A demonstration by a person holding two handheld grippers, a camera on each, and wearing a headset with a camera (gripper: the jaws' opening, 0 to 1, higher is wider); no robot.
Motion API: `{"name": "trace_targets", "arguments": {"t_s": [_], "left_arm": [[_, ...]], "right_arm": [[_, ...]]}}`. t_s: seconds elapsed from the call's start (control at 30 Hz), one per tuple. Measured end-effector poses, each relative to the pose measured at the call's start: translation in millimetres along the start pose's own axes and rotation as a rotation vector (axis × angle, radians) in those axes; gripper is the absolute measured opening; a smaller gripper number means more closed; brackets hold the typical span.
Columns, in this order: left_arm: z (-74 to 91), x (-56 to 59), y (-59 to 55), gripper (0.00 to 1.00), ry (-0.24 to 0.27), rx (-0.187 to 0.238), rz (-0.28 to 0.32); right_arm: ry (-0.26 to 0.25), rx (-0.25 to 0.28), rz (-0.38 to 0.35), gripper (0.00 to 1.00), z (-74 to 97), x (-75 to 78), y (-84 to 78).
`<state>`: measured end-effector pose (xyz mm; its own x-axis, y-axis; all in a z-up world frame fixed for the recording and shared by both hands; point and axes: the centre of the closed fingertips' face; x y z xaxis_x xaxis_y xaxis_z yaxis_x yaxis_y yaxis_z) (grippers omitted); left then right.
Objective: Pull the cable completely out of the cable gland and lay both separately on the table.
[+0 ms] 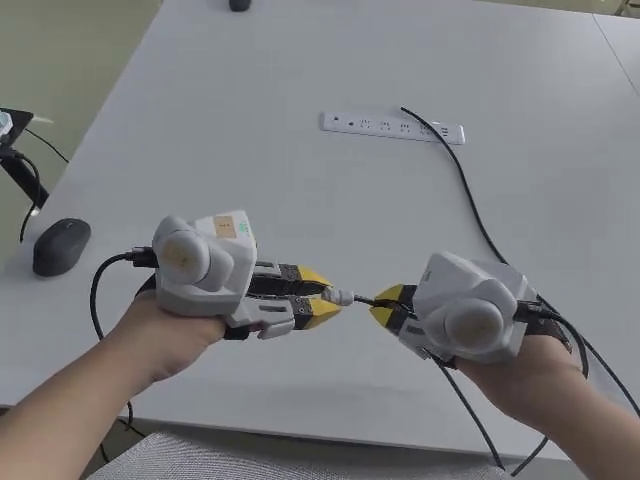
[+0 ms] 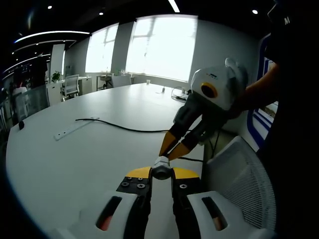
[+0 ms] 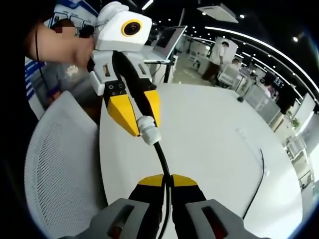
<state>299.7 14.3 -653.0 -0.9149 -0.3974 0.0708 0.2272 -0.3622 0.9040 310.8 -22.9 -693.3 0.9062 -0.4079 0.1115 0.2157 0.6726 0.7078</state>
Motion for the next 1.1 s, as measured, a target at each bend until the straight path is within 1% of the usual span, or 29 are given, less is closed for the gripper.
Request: {"name": "trace_targets", "arguments": {"t_s": [0.07,0.27,0.33,0.53,0.63,0.83,0.93,1.03,1.1], "left_arm": [[-0.2,0.2,0.5,0.15,-0.002,-0.001,-0.001],[0.0,-0.9,-0.8,0.15,-0.001,-0.002,-0.001],[0.7,-0.1,-1.9,0.15,-0.006,-0.005,0.001],[-0.5,1.5,-2.8,0.15,-0.009,-0.004,0.001],[-1.7,2.9,-2.9,0.15,-0.017,-0.004,0.001],[-2.7,2.0,-3.5,0.15,-0.021,-0.004,0.002],[-3.7,2.7,-5.2,0.15,-0.027,-0.002,0.004],[-4.1,3.5,-7.0,0.15,-0.031,-0.001,0.003],[-4.3,3.8,-10.4,0.15,-0.032,-0.003,-0.003]], "right_arm": [[0.002,0.004,-0.009,0.00,1.3,0.0,-2.1],[-0.003,-0.011,-0.055,0.00,1.5,5.6,-15.2],[-0.011,-0.008,-0.119,0.00,4.5,11.0,-20.4],[-0.027,0.010,-0.252,0.00,6.6,21.1,-24.4],[-0.035,0.010,-0.247,0.00,7.4,23.3,-24.3],[-0.045,0.002,-0.243,0.00,8.6,25.3,-24.3],[-0.057,-0.005,-0.244,0.00,9.5,30.1,-22.9],[-0.071,-0.005,-0.241,0.00,11.0,36.7,-18.7],[-0.082,-0.004,-0.236,0.00,11.2,42.4,-14.1]]}}
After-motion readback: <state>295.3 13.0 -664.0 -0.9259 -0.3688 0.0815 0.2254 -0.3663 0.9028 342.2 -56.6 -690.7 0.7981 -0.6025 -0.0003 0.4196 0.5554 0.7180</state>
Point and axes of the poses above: the centre of the closed fingertips' face, and the gripper's own axes: z roughly backward along the fingers, x roughly to its right, y roughly out of its top, and after that the axes turned 6 degrees about -z, right-handed
